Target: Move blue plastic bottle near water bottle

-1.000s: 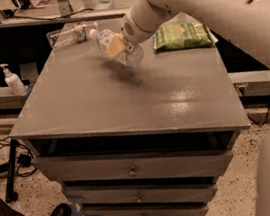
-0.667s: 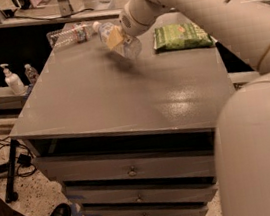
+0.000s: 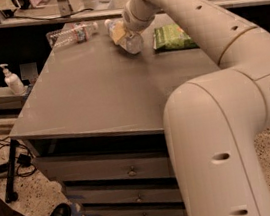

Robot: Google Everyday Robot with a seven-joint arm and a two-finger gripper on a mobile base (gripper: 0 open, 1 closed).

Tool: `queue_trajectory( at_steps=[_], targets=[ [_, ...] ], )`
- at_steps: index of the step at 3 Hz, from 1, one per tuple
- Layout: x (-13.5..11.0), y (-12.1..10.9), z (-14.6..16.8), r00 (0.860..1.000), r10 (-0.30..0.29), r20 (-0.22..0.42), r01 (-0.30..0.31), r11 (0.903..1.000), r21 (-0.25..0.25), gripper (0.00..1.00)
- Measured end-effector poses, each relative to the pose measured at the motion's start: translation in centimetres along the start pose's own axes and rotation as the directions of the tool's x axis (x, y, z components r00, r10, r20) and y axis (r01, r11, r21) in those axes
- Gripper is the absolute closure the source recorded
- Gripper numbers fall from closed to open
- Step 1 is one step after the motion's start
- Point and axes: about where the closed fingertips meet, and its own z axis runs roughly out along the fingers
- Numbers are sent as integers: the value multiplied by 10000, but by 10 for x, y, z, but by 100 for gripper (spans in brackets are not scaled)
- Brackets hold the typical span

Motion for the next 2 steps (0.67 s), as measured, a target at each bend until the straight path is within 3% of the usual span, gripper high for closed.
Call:
queue_trajectory(
  at_steps=[1,2],
  targets=[
    [-14,-11,14,9991,425,83,-427,9989,183,100],
    [-37,-4,22,9980,560,305,-564,9983,117,100]
  ],
)
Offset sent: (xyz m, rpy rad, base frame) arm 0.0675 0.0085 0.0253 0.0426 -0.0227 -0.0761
